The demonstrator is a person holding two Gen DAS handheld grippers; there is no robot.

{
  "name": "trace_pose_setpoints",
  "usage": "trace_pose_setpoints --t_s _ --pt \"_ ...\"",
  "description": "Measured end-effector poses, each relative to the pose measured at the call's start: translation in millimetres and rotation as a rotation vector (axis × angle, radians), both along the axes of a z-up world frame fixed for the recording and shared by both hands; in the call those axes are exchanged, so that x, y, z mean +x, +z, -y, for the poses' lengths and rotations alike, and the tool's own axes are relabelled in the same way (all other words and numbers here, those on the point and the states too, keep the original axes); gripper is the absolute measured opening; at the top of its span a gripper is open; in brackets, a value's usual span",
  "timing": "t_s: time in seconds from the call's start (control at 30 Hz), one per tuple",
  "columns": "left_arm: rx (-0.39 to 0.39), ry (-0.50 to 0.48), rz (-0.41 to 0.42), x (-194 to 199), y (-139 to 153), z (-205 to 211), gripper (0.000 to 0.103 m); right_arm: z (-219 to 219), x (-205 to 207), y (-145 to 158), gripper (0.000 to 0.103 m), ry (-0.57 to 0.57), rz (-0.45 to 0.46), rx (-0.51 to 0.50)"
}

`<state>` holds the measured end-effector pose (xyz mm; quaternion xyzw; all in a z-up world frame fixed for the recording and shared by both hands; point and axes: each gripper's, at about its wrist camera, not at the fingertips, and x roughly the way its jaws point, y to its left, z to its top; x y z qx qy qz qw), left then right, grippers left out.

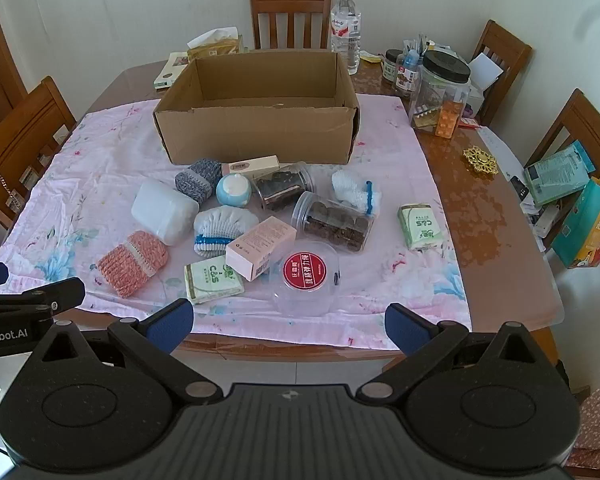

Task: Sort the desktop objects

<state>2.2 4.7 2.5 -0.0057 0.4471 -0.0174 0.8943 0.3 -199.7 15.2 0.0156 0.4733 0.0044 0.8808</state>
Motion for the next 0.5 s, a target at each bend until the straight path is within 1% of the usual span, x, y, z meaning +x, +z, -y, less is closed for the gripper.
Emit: trace_pose_setpoints --t_s 0.5 --pt "0.000 -0.004 0.004 0.3 2.1 2.4 0.103 -1.1 2.4 -0.4 0.103 -0.002 0.000 -0.010"
